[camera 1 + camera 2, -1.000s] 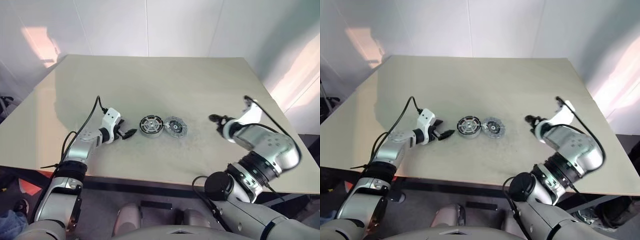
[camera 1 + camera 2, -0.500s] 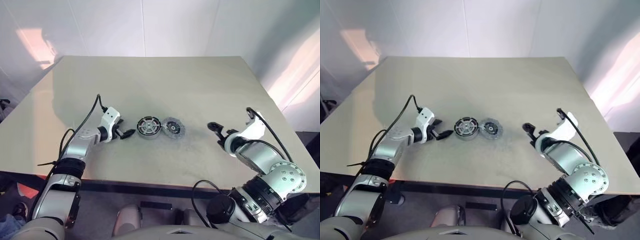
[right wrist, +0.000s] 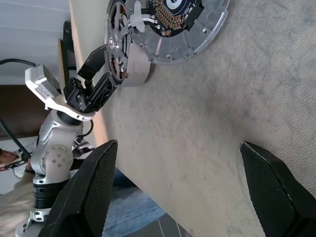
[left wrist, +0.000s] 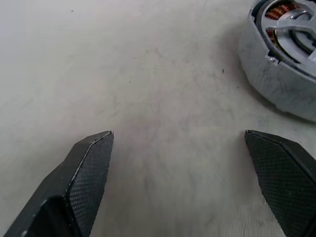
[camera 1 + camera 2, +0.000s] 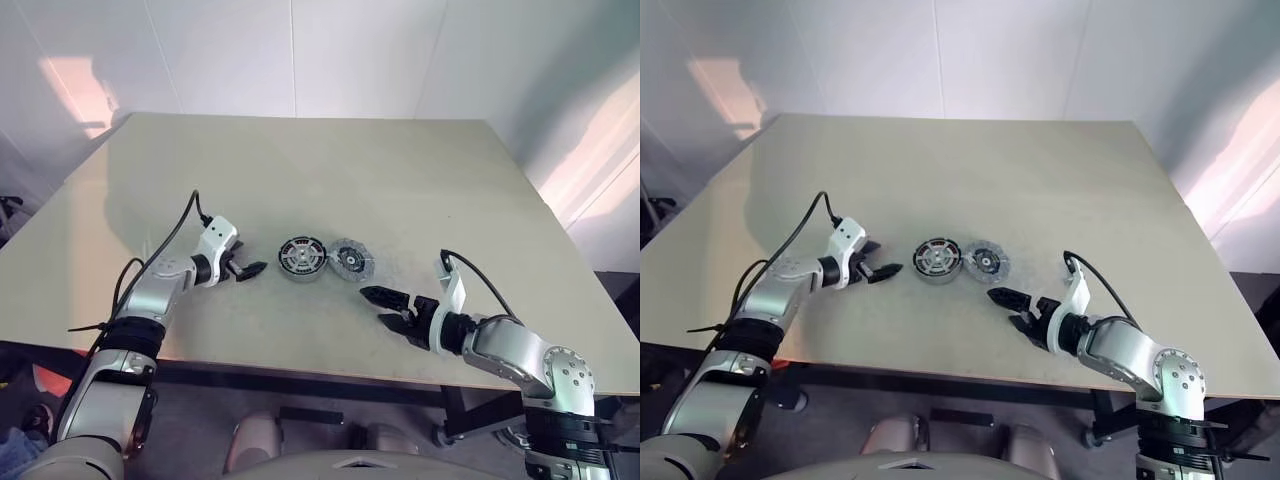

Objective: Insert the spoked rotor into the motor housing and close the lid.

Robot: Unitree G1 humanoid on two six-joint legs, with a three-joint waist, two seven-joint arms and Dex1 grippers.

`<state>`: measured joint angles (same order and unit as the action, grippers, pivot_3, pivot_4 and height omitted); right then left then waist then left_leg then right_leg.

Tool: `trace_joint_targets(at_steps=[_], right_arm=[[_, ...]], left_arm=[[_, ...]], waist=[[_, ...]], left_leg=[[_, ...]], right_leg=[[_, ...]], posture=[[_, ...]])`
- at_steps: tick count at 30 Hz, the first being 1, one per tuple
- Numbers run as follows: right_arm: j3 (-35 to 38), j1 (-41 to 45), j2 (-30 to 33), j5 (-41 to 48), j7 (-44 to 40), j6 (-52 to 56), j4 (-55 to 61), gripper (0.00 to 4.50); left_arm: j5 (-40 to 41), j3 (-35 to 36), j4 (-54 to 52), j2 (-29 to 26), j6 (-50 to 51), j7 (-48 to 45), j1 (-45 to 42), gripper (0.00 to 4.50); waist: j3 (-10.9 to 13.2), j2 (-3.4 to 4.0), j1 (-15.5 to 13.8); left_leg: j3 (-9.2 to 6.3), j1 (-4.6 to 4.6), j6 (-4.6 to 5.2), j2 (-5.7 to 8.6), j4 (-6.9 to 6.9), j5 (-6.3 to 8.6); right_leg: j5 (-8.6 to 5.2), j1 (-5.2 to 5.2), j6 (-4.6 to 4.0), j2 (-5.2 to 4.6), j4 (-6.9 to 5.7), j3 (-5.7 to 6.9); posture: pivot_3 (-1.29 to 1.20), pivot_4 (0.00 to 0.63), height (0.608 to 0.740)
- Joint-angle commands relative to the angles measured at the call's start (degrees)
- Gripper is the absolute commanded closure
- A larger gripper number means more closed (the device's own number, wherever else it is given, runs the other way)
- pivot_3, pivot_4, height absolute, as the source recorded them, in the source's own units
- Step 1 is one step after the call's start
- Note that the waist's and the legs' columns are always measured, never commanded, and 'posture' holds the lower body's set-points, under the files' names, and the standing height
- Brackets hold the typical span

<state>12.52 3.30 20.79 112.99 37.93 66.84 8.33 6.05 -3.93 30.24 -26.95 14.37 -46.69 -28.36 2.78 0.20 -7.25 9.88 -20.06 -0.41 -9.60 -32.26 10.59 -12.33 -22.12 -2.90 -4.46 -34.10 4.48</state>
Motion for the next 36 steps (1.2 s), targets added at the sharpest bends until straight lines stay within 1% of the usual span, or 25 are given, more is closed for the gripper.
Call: trace_joint_targets(at_steps=[1,2,9,14,18,27,32,36], right_arm=[[-3.7,3.5,0.5,0.0,-1.4,-3.2,-2.9,0.04],[-4.3,4.6,0.6,0.0,-1.8,-3.8,-3.4,0.04],[-7.2,8.6,2.3,-0.4,-3.8,-6.8,-6.2,0.04],[-7.2,11.0,2.3,-5.5,-6.3,-8.9,-9.1,0.04],[-6.4,13.5,0.8,-10.3,-7.4,-11.1,-12.6,0.04],[-4.8,16.8,-2.1,-16.4,-10.1,-12.4,-15.6,0.04],[-4.1,20.4,-5.1,-24.6,-16.3,-16.1,-15.9,0.04],[-4.0,21.6,-7.4,-28.8,-19.7,-16.8,-13.7,0.04]], left_arm=[[-0.1,0.6,-2.6,-0.9,0.5,0.1,0.1,0.00],[0.0,0.7,-2.8,-0.8,0.6,0.2,0.1,0.00],[0.2,0.8,-3.5,-0.2,0.9,1.0,0.6,0.00],[0.5,0.8,-4.3,0.0,1.1,1.3,1.1,0.00],[0.6,0.8,-4.5,0.3,1.3,1.6,1.1,0.00],[0.7,0.8,-4.1,1.2,1.4,2.6,0.6,0.00],[0.6,0.7,-3.5,1.8,1.1,2.8,0.1,0.00],[0.5,0.7,-3.5,1.9,1.0,2.8,0.1,0.00]], waist=[[0.0,-0.08,0.3],[-0.1,-0.09,0.4],[0.0,-0.09,0.1],[0.0,-0.09,0.0],[-0.1,-0.09,0.0],[0.0,-0.09,0.2],[0.0,-0.08,0.2],[0.0,-0.08,0.1]], left_leg=[[0.00,0.00,0.00,-0.11,-0.02,0.00],[0.00,-0.01,0.01,-0.19,-0.02,0.00],[0.01,-0.14,0.02,-0.16,-0.18,0.00],[0.00,-0.24,0.06,-0.14,-0.17,0.03],[-0.02,-0.27,0.07,-0.13,-0.16,0.04],[-0.02,-0.24,0.05,-0.16,-0.39,0.03],[-0.01,-0.29,0.01,-0.17,-0.44,0.00],[-0.02,-0.46,0.01,-0.18,-0.44,-0.01]], right_leg=[[0.00,0.04,0.00,0.08,0.15,0.06],[0.01,0.06,0.00,0.14,0.31,0.10],[0.03,0.06,0.02,0.12,0.32,0.09],[0.08,0.04,-0.03,0.12,0.24,0.09],[0.10,0.03,-0.07,0.13,0.21,0.10],[0.09,0.09,-0.05,0.12,0.23,0.08],[0.10,0.05,-0.03,0.12,0.23,0.07],[0.13,-0.06,-0.04,0.12,0.21,0.07]], posture=[[0.00,0.000,0.740],[0.00,0.000,0.740],[0.00,0.000,0.740],[0.00,0.000,0.740],[0.00,0.000,0.740],[0.00,0.000,0.740],[0.00,0.000,0.740],[0.00,0.000,0.740]])
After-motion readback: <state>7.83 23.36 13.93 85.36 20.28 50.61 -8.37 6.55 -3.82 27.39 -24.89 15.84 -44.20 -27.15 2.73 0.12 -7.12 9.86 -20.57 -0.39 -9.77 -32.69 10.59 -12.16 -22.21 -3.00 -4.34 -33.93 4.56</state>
